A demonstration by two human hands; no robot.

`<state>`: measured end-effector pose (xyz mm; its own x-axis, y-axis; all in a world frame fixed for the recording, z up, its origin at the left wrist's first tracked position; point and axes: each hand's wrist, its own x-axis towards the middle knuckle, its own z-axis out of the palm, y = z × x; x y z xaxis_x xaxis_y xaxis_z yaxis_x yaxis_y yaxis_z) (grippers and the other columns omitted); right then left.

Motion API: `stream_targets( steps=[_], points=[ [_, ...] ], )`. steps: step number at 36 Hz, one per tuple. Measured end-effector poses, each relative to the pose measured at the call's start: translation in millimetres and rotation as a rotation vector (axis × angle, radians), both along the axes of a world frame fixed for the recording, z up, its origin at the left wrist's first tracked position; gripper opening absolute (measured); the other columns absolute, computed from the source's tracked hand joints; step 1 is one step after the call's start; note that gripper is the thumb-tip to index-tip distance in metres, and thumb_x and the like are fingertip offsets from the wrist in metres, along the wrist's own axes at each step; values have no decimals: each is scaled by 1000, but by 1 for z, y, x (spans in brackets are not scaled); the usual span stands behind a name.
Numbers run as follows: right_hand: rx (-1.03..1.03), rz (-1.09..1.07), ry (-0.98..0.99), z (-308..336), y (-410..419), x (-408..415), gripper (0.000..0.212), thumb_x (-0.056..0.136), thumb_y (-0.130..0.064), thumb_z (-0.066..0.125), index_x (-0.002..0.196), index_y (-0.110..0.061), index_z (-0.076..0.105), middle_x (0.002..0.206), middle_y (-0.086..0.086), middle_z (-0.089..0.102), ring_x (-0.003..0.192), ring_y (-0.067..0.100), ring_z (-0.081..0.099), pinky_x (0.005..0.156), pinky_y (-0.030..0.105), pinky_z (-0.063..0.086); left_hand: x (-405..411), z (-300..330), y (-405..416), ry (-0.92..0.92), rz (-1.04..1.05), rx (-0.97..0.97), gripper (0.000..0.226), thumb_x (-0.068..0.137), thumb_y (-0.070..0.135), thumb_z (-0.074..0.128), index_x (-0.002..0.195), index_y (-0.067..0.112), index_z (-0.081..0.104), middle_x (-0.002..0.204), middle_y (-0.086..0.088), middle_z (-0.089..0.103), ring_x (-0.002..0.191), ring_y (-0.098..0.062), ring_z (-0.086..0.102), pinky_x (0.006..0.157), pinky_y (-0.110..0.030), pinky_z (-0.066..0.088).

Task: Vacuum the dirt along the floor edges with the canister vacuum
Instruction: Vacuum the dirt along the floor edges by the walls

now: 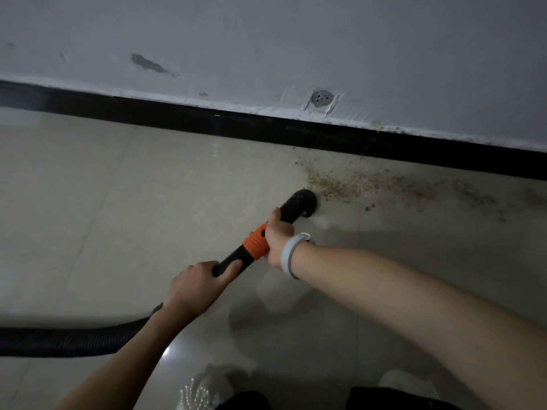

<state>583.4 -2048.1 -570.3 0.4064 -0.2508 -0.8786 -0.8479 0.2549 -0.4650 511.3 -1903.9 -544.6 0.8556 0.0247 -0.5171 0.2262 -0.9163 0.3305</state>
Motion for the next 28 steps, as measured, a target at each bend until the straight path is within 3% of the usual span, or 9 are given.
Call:
stream_targets(
  steps=[4, 9, 14, 22, 24, 28],
  points=[
    [-126, 116, -15, -4, 33, 23, 77, 92, -65, 32, 122, 2, 56, 115, 20, 64, 104, 35, 62, 99, 47, 46, 12, 1, 25, -24, 82, 18, 61, 88, 68, 38, 75, 14, 64, 61, -3, 64, 63, -22, 64, 61, -29, 45],
    [-138, 154, -11, -1, 49, 25, 68, 91, -65, 34, 117, -6, 56, 112, 16, 65, 103, 35, 62, 97, 47, 47, 18, -6, 40, 0, 111, 17, 62, 87, 69, 37, 75, 15, 65, 61, -3, 65, 63, -23, 64, 64, -29, 48],
    [-86, 79, -53, -7, 39, 26, 59, 92, -62, 38, 113, -9, 53, 112, 12, 66, 102, 32, 63, 97, 47, 48, 20, -11, 25, 10, 78, -11, 61, 87, 70, 36, 74, 16, 63, 62, -2, 64, 64, -22, 64, 66, -30, 48],
    [0, -101, -63, -9, -9, 14, 68, 94, -60, 40, 133, -5, 47, 116, 16, 65, 101, 31, 66, 95, 46, 52, 26, -12, -14, 48, -62, -25, 56, 86, 72, 35, 68, 23, 57, 63, 1, 61, 65, -22, 62, 60, -29, 43],
    [24, -163, -72, -7, -24, 10, 65, 95, -58, 40, 133, -5, 46, 109, 15, 66, 100, 30, 67, 97, 45, 51, 31, -10, -25, 44, -128, 2, 55, 87, 71, 35, 66, 24, 54, 63, 3, 58, 65, -20, 58, 56, -27, 38],
    [66, -251, -96, -2, -57, 4, 59, 100, -50, 40, 136, -3, 44, 73, 4, 59, 86, 24, 69, 97, 43, 51, 41, -9, -48, 63, -222, 16, 56, 85, 73, 33, 69, 24, 55, 65, 3, 57, 65, -18, 57, 54, -27, 35]
  ],
)
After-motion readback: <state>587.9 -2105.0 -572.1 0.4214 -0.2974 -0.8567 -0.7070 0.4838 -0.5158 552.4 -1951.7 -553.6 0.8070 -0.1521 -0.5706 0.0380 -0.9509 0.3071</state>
